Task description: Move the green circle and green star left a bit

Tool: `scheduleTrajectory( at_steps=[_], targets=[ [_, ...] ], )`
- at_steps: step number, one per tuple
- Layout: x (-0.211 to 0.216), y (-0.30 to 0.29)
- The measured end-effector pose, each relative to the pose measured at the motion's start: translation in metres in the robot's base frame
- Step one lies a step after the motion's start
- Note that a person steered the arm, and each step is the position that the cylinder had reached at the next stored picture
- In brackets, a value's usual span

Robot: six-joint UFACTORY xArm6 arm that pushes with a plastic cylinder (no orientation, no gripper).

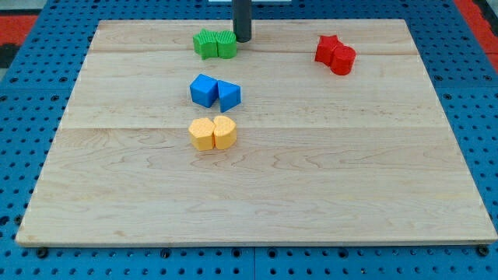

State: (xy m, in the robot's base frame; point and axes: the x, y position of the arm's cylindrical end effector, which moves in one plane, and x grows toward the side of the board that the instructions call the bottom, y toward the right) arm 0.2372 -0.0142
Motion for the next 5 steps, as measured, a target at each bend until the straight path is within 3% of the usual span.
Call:
scheduleTrajectory(
  at_steps=[3,5],
  targets=[
    [0.000,-0.009],
    [0.000,-0.065]
  ],
)
